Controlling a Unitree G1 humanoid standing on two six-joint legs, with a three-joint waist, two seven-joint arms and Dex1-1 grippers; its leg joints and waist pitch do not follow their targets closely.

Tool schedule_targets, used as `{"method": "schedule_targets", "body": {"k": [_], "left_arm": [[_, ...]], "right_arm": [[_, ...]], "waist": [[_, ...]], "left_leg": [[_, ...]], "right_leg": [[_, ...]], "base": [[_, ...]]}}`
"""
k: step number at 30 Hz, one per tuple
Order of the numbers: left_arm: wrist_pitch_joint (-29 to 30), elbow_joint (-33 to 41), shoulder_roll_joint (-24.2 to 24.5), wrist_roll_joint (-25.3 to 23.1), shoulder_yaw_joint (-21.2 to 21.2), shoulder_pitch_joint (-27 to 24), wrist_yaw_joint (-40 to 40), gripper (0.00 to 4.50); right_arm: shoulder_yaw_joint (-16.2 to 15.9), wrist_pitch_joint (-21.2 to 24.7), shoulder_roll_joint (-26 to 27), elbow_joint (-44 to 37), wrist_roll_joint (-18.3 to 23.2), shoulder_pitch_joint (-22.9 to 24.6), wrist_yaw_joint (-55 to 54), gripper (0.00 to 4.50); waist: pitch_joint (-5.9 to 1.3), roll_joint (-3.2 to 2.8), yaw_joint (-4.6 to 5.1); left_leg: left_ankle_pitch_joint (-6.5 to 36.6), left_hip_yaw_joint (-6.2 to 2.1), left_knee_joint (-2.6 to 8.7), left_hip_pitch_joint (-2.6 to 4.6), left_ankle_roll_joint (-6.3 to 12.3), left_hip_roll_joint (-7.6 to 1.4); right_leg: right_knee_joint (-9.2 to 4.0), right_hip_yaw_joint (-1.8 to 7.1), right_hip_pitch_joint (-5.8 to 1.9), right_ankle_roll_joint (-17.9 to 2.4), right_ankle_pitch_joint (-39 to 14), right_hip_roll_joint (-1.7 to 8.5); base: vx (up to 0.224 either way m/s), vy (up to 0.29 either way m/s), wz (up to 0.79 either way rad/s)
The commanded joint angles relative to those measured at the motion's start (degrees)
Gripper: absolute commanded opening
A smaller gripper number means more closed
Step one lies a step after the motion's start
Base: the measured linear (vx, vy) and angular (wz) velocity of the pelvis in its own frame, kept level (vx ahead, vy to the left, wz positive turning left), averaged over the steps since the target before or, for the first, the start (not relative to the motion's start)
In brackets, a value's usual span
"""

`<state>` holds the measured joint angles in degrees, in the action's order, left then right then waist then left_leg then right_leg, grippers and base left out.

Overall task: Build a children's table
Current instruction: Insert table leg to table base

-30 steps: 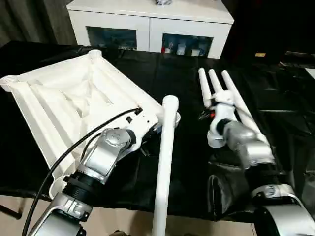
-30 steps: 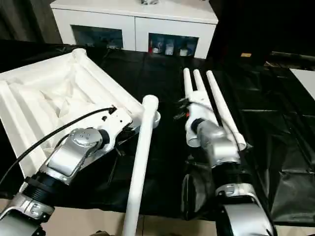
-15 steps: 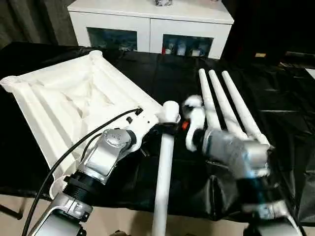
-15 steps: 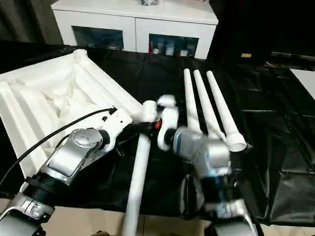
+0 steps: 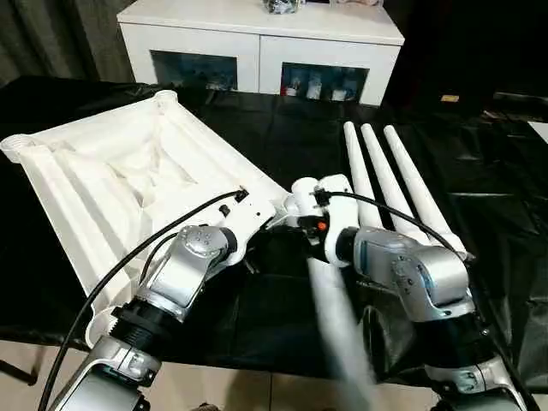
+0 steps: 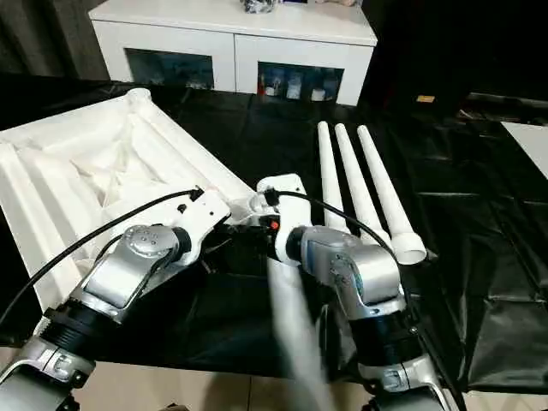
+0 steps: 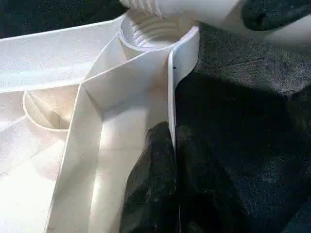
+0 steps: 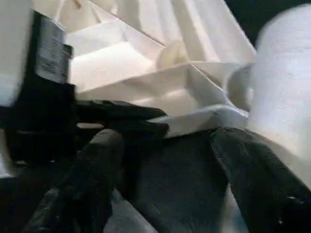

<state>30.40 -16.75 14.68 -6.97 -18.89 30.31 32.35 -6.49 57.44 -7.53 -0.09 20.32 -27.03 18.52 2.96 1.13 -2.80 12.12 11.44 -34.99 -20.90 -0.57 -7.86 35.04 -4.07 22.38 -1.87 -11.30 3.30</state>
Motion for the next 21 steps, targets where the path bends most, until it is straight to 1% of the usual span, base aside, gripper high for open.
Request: {"method": "schedule_targets", "body": {"k": [1, 2, 3, 5, 6, 7, 8, 9, 10, 12, 14, 16, 18, 19, 20, 21], "left_arm": [[0.7, -0.4, 1.2, -1.3, 0.0, 0.2, -0.5, 0.0], [0.5, -0.6, 1.2, -1.4, -0.1, 0.2, -0.6, 0.0], [0.5, -0.7, 1.1, -1.4, -0.1, 0.2, -0.5, 0.0], [0.3, -0.9, 1.1, -1.4, -0.2, 0.3, -0.5, 0.0], [0.3, -0.9, 1.1, -1.4, -0.3, 0.3, -0.5, 0.0], [0.3, -0.9, 1.0, -1.4, -0.2, 0.3, -0.6, 0.0], [0.3, -1.0, 1.0, -1.4, -0.2, 0.4, -0.6, 0.0], [0.3, -1.0, 0.9, -1.3, -0.2, 0.5, -0.6, 0.0], [0.3, -1.1, 1.0, -1.4, -0.2, 0.6, -0.6, 0.0], [0.0, -1.5, 1.1, -1.4, -0.1, 0.7, -0.6, 0.0], [-0.1, -1.6, 1.2, -1.4, -0.1, 0.7, -0.6, 0.0], [-0.1, -1.6, 1.2, -1.4, -0.1, 0.7, -0.6, 0.0], [0.0, -1.3, 1.5, -1.5, 0.0, 0.6, -0.6, 0.0], [0.1, -1.1, 1.5, -1.5, 0.0, 0.5, -0.6, 0.0], [0.3, -0.8, 1.6, -1.5, 0.1, 0.4, -0.6, 0.0], [0.3, -0.6, 1.7, -1.5, 0.1, 0.3, -0.6, 0.0]], "right_arm": [[2.7, 1.4, -0.7, -0.2, -0.3, 1.0, -2.1, 3.74], [3.3, 1.0, -0.5, -0.8, 0.1, 0.7, -1.8, 3.79], [3.6, 0.8, -0.4, -1.0, 0.3, 0.6, -1.6, 3.79], [3.8, 0.6, -0.4, -1.2, 0.4, 0.4, -1.5, 4.05], [3.8, 0.8, -0.5, -1.3, 0.4, 0.4, -1.5, 4.13], [3.4, 0.4, -0.9, -1.5, 0.1, 0.4, -1.2, 4.17], [3.5, 0.3, -1.2, -2.1, 0.2, 0.4, -0.9, 4.24], [3.4, 0.2, -1.3, -2.4, 0.3, 0.4, -0.7, 4.45], [3.3, -0.1, -1.5, -3.1, 0.6, 0.4, -0.1, 4.45], [3.4, -0.3, -1.9, -4.3, 1.0, 0.1, 0.5, 4.45], [3.1, -0.6, -2.6, -4.9, 0.5, -0.3, 0.6, 4.45], [3.1, -0.5, -2.8, -5.1, 0.2, -0.5, 0.4, 4.45], [-0.2, 2.0, -7.5, -7.5, -4.6, -1.8, -2.0, 4.45], [-0.2, 3.2, -8.2, -8.2, -5.2, -2.0, -2.8, 4.45], [0.0, 4.3, -9.0, -9.5, -5.4, -1.7, -3.3, 4.45], [-0.1, 4.9, -9.6, -10.3, -5.6, -1.4, -3.5, 4.45]], "waist": [[-3.04, -0.79, -0.16], [-3.07, -1.05, -0.18], [-3.1, -0.83, -0.11], [-3.11, -0.86, -0.13], [-3.08, -1.05, -0.13], [-3.1, -0.88, -0.09], [-3.04, -0.9, -0.11], [-3.03, -0.98, -0.13], [-3.03, -1.07, -0.13], [-3.04, -1.04, -0.1], [-2.99, -1.0, -0.15], [-3.0, -1.01, -0.14], [-2.97, -1.05, -0.12], [-2.98, -0.67, -0.21], [-2.89, -0.26, -0.09], [-2.88, -0.32, -0.21]], "left_leg": [[9.7, -3.31, 5.06, 0.96, -2.91, -6.08], [9.7, -3.39, 5.05, 0.99, -3.03, -6.09], [9.9, -3.34, 5.04, 1.0, -3.02, -6.08], [9.4, -3.32, 5.02, 0.98, -2.88, -6.08], [9.4, -3.32, 4.99, 0.92, -2.86, -6.04], [9.4, -3.29, 4.97, 0.9, -2.72, -6.02], [9.5, -3.31, 5.0, 0.91, -2.61, -6.02], [9.7, -3.32, 4.99, 0.98, -2.66, -6.07], [9.7, -3.34, 5.0, 0.97, -2.73, -6.08], [9.4, -3.3, 4.95, 0.93, -2.65, -6.04], [9.3, -3.29, 4.93, 0.86, -2.24, -6.02], [9.2, -3.3, 4.94, 0.9, -2.2, -6.04], [9.0, -3.34, 4.98, 0.96, -2.49, -6.05], [7.4, -3.22, 4.9, 0.95, -2.47, -6.0], [7.9, -3.15, 4.87, 0.83, -2.15, -5.87], [7.7, -3.2, 4.86, 0.8, -2.0, -5.84]], "right_leg": [[-4.39, 4.45, -2.33, -10.4, -9.3, 6.84], [-4.3, 4.41, -2.34, -10.4, -9.1, 6.81], [-4.3, 4.39, -2.38, -10.5, -8.8, 6.75], [-4.2, 4.38, -2.4, -10.8, -7.9, 6.76], [-4.22, 4.4, -2.43, -11.0, -7.8, 6.81], [-4.23, 4.39, -2.48, -11.1, -7.7, 6.77], [-4.29, 4.37, -2.46, -11.1, -8.3, 6.78], [-4.33, 4.38, -2.44, -10.9, -8.7, 6.79], [-4.3, 4.37, -2.47, -10.9, -8.7, 6.74], [-4.26, 4.39, -2.5, -11.0, -8.3, 6.74], [-4.3, 4.4, -2.55, -10.9, -8.4, 6.76], [-4.3, 4.37, -2.51, -10.9, -8.7, 6.75], [-4.3, 4.3, -2.47, -10.8, -9.0, 6.6], [-4.07, 4.35, -2.56, -10.7, -8.1, 6.58], [-4.23, 4.41, -2.57, -10.6, -8.9, 6.62], [-4.24, 4.41, -2.71, -10.4, -9.3, 6.71]], "base": [[0.0, 0.0, 0.0], [0.0, 0.0, 0.0], [0.0, 0.0, 0.0], [0.0, 0.0, 0.0], [0.0, 0.0, 0.0], [0.0, 0.0, 0.0], [0.0, 0.0, 0.0], [0.0, 0.0, 0.0], [0.0, 0.0, 0.0], [0.0, 0.0, 0.0], [0.0, 0.0, 0.0], [0.0, 0.0, 0.0], [0.0, 0.0, 0.0], [0.0, 0.0, 0.0], [0.0, 0.0, 0.0], [0.0, 0.0, 0.0]]}}
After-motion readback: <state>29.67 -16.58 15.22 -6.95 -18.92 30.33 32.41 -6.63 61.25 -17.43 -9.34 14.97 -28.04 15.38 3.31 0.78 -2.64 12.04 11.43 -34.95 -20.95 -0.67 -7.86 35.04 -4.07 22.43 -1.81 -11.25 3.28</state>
